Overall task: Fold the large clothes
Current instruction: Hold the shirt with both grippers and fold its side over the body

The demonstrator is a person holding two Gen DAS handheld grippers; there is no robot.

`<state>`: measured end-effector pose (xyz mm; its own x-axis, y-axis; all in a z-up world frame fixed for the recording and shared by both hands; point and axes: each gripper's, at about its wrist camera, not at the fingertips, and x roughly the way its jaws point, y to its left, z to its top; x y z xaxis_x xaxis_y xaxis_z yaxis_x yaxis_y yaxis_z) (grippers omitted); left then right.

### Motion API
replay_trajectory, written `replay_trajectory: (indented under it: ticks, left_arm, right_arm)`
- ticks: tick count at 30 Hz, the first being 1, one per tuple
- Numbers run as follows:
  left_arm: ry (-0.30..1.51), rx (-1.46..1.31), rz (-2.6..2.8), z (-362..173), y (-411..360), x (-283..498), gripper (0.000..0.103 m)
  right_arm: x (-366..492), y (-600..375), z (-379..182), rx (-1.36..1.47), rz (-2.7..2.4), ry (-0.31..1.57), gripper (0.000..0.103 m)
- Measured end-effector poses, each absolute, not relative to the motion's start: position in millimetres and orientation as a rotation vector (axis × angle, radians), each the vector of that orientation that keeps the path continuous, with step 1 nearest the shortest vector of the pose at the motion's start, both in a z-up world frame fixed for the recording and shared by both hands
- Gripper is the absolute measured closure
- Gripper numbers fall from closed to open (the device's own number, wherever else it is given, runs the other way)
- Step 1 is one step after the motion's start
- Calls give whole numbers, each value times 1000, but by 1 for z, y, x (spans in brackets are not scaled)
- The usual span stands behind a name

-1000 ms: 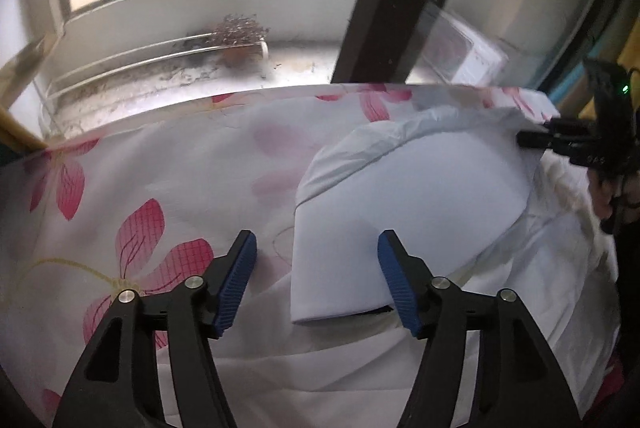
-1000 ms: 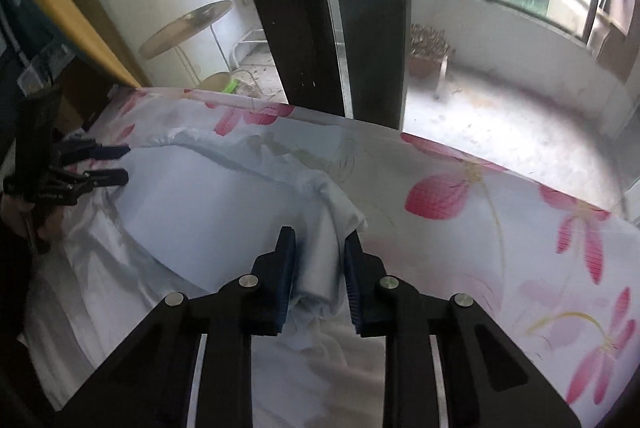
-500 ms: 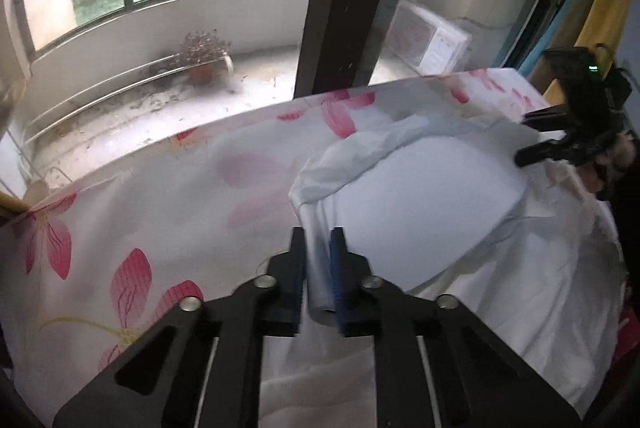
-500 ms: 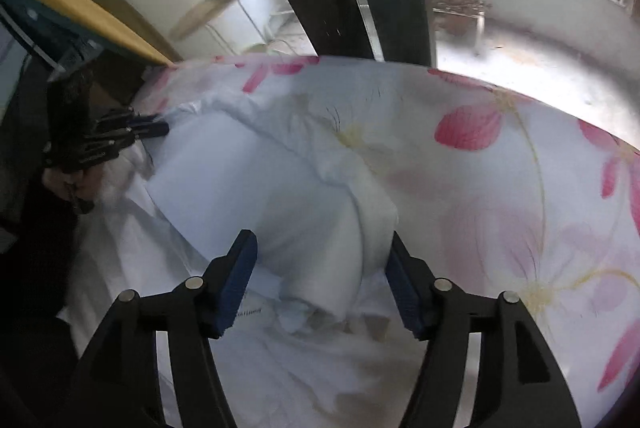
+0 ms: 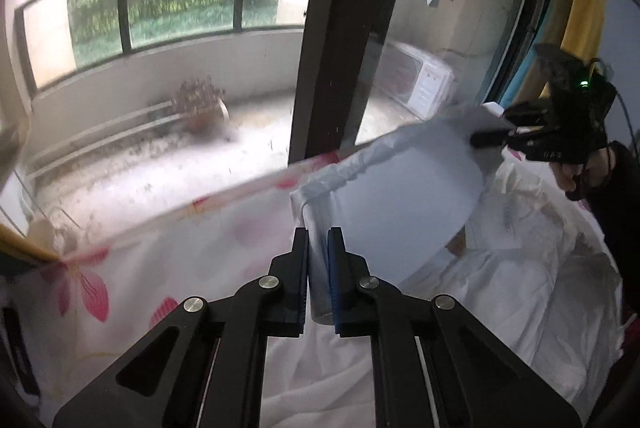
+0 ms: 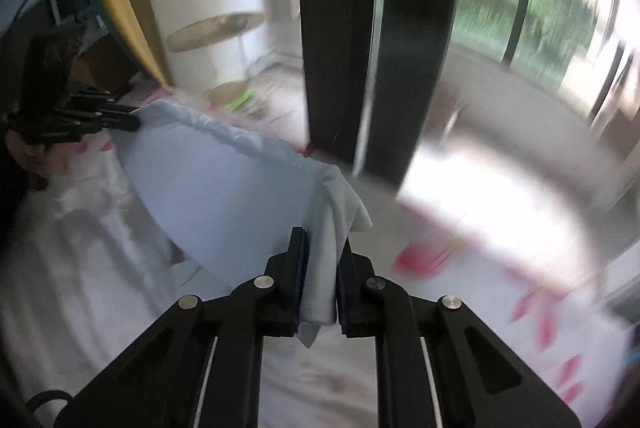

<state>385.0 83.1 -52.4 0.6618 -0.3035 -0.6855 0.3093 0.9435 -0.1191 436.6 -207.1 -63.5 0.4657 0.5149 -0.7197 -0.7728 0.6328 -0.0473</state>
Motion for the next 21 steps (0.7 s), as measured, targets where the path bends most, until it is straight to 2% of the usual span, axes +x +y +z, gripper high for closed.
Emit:
replay_trajectory:
  ticks: [2,6,7,9,10,15,17,19,21]
  left_arm:
    - [769,34,-340,-54,78,384,93]
    - [801,37,-362,-66,78,375,92]
    - [805,28,-366,-68,81,373,92]
    - [817,10,-352,-72,87,370,92]
    - [821,0,-348,-73,90,370,92]
    - [818,18,-369,-74,84,365,92]
    - [815,40,-390,-74,83,362,93]
    - [810,45,-404,-69,85,362,93]
    - [800,49,-415,-66,87,362,93]
  right_arm:
    - [429,-204,-60,-427,814,699,90]
    - [415,-201,-83,-468,849,771,89]
    - [415,-207,-86,-444,863,801,85]
    - [420,-215,-95,-387,866,886,66]
    - [424,-221,-99,-363,836,907,50]
    - [428,-243,-108,-194,880,979,49]
    - [437,-243,-114,-151,915,1031,38]
    - [450,-243,-117,-67,942,1063,32]
    - [464,-242,-123,11,991,1115,32]
